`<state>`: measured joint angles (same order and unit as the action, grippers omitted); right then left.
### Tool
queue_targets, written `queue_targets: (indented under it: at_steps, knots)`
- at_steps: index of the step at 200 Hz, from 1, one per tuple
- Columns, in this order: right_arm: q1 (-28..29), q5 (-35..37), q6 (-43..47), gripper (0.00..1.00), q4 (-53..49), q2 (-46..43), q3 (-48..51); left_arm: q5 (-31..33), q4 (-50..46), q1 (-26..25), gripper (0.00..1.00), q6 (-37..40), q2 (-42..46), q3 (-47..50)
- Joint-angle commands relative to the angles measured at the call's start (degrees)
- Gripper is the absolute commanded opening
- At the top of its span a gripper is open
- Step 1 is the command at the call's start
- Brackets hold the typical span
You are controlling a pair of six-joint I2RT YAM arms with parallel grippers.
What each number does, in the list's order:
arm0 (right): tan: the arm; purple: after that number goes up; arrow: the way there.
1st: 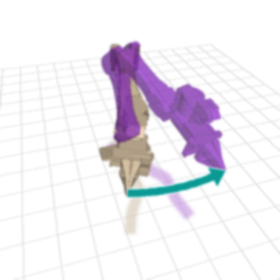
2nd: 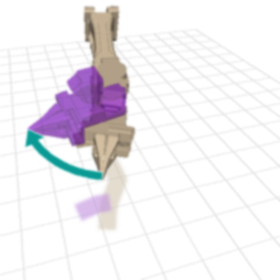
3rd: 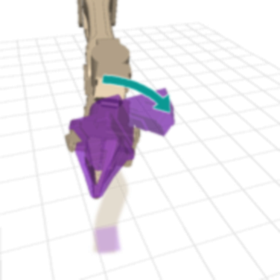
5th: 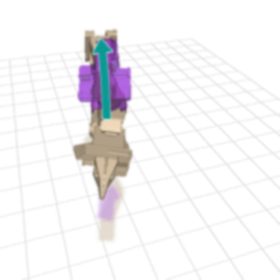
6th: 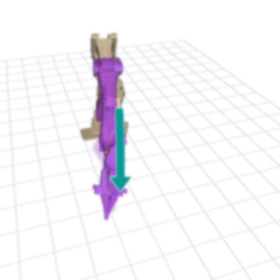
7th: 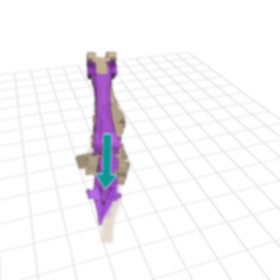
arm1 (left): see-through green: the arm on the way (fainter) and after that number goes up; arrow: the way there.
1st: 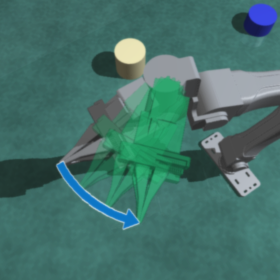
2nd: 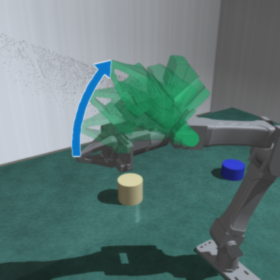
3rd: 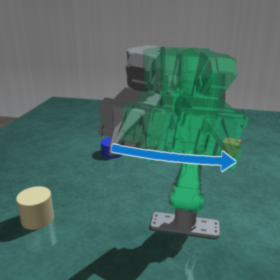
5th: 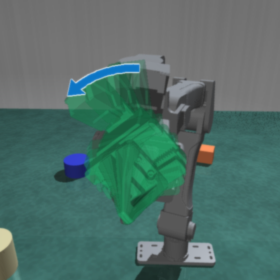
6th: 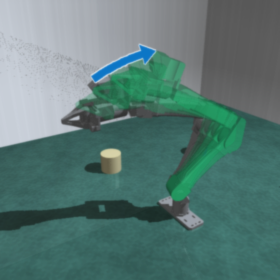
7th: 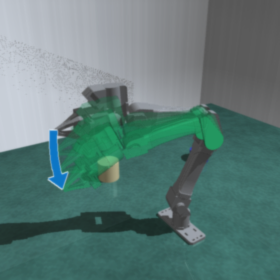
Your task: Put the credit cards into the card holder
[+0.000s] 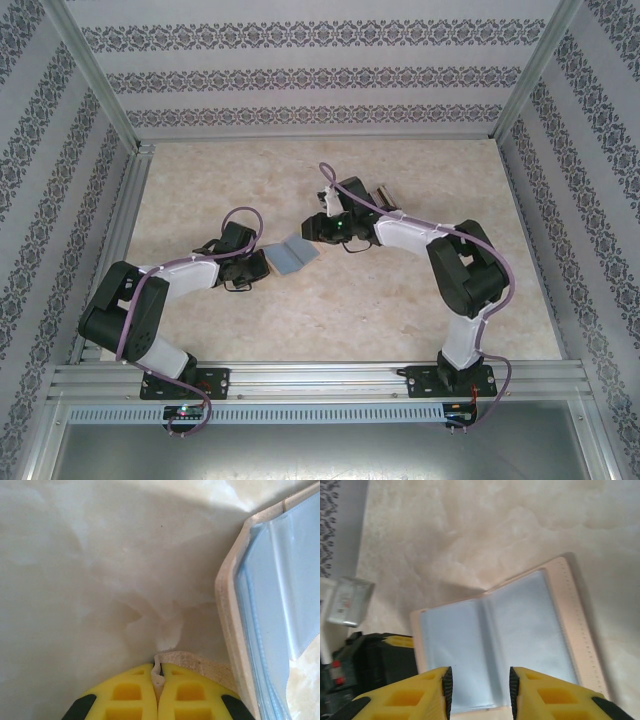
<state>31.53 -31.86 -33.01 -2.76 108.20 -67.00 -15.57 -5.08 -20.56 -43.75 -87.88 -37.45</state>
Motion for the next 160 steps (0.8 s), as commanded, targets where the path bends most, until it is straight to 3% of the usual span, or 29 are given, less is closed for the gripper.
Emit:
queue_targets:
  at_steps: [1,44,160]
  knots:
    - [1.22,2.49,2.41,0.39,-3.03,3.49,-1.30,4.59,0.83,1.17,0.00,1.38,-4.06,1.73]
    - [2.60,6.46,4.36,0.40,-5.68,6.92,-3.39,4.15,0.99,1.19,0.00,1.34,-4.21,1.70]
    - [2.07,12.33,6.12,0.40,-6.06,3.83,-2.17,3.44,1.91,1.20,0.00,1.21,-5.20,1.48]
